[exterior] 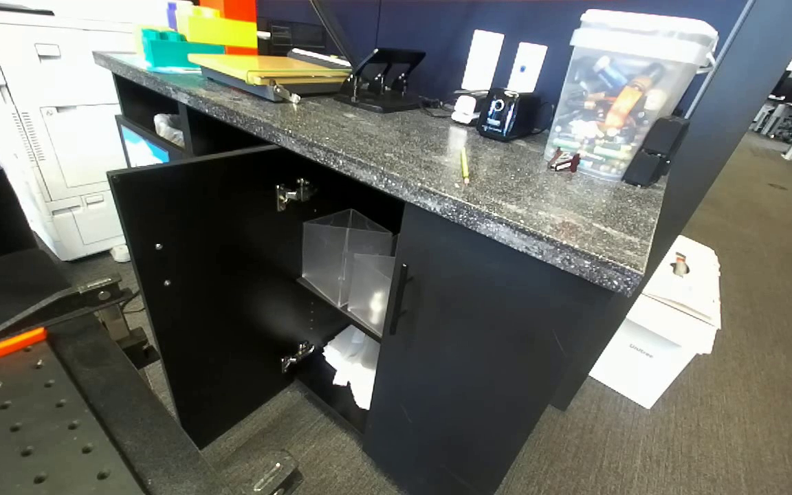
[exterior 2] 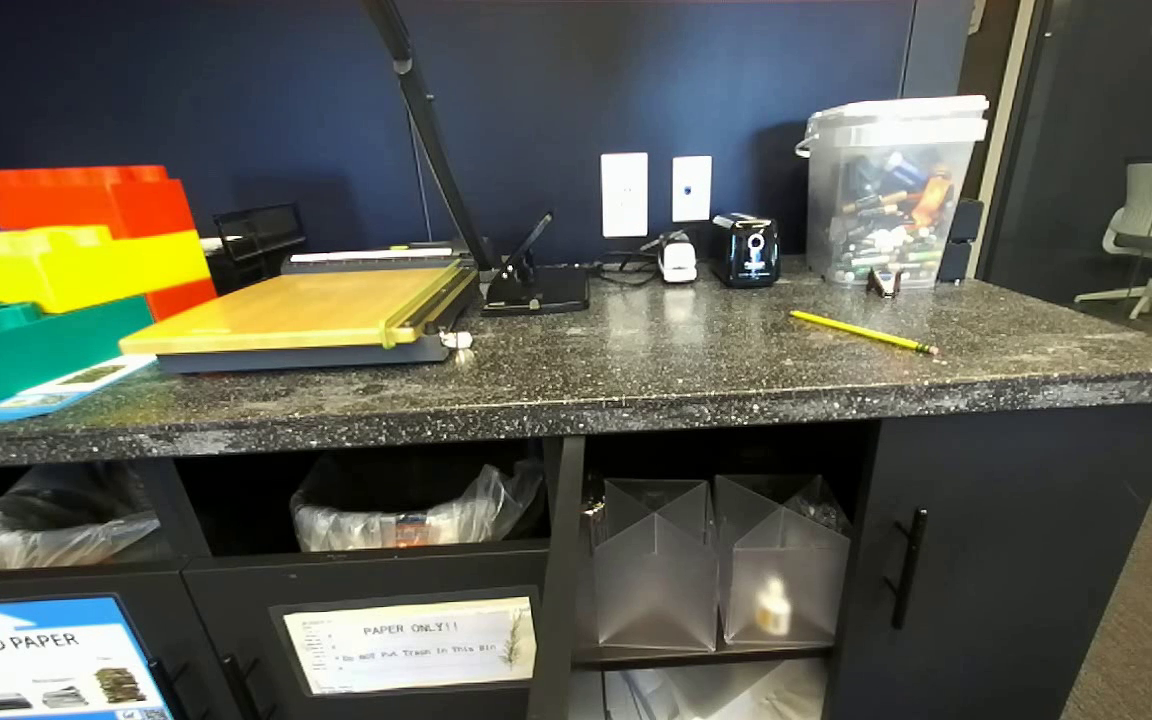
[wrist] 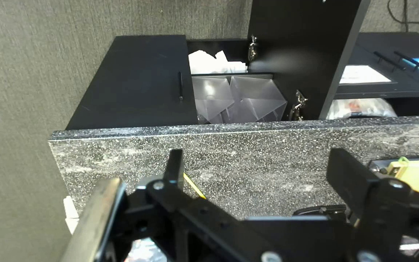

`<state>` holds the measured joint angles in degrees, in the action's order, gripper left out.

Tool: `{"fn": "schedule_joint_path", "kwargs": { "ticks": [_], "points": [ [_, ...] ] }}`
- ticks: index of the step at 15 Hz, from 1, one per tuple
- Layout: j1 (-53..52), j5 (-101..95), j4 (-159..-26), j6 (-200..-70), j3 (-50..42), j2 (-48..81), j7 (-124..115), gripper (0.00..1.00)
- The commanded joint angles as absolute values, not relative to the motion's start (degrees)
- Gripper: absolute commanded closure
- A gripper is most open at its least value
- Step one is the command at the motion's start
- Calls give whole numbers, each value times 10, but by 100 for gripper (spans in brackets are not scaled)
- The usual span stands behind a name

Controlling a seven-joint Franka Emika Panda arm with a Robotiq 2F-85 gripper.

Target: Move the pencil to the left

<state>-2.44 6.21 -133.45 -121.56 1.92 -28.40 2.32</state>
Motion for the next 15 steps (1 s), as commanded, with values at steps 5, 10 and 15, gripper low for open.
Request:
{"fn": "schedule_joint_path", "kwargs": {
  "ticks": [5, 10, 15],
  "points": [
    [-21, -3, -1079, -1206, 30, 12, -27, 0],
    [-29, 22, -922, -1176, 27, 180, -39, 0],
    [-34, 34, -778, -1154, 25, 330, -46, 0]
  ]
}}
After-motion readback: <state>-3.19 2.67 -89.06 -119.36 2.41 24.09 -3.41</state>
